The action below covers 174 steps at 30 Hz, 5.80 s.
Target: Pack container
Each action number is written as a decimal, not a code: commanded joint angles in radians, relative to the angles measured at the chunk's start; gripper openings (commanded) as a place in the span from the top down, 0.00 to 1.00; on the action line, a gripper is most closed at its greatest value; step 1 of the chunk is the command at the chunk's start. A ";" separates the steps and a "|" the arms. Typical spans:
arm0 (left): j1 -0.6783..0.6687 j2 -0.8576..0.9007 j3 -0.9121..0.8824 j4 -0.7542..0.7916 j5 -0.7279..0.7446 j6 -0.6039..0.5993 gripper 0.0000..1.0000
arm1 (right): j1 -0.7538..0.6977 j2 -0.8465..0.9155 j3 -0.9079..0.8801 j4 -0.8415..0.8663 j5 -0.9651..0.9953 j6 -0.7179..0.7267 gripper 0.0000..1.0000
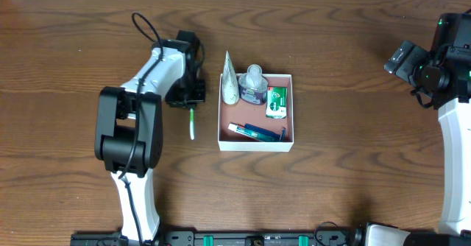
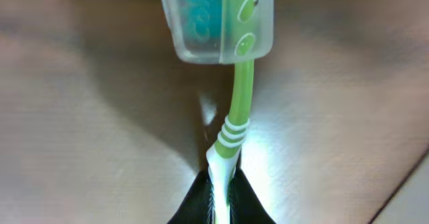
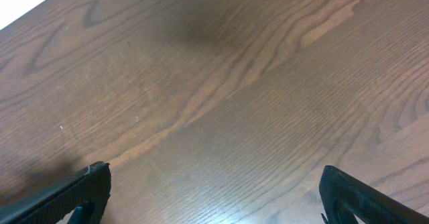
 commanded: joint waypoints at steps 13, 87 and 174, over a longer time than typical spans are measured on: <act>0.002 -0.369 0.240 -0.291 0.098 0.288 0.94 | -0.005 0.000 0.002 -0.001 0.017 -0.010 0.01; -0.607 -0.537 0.150 -0.202 0.050 0.792 0.02 | -0.005 0.000 0.002 -0.001 0.017 -0.010 0.01; 0.116 -2.159 -1.501 1.173 0.463 0.314 0.02 | -0.005 0.000 0.002 -0.001 0.017 -0.010 0.01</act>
